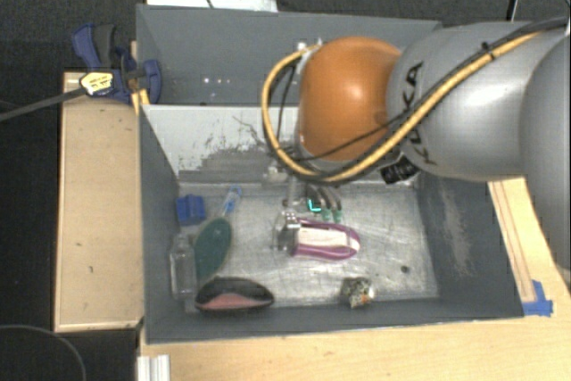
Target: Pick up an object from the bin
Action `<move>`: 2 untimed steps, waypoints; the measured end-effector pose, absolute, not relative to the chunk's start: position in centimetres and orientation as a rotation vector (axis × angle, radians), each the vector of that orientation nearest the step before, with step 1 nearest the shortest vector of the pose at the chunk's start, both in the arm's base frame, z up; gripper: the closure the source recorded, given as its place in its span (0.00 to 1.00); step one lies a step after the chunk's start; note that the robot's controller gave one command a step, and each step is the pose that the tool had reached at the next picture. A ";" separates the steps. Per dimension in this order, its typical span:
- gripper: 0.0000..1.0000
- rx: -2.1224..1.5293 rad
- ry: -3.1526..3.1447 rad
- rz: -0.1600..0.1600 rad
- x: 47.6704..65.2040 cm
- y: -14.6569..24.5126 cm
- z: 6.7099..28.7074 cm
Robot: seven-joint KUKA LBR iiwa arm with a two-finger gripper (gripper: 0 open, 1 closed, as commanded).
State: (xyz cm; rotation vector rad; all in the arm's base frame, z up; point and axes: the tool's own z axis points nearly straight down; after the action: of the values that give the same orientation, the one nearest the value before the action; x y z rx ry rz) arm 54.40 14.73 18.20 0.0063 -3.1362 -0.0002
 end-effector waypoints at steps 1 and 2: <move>0.00 -0.018 -3.148 -0.005 55.1 8.9 7.0; 0.00 -0.330 -3.126 0.002 54.2 3.6 9.8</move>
Offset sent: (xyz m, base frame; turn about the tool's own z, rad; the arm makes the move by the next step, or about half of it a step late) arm 0.0046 -0.0572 -0.1120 0.0124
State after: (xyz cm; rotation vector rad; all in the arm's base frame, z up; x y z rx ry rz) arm 54.15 3.63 9.80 -0.3300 -3.1257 0.0018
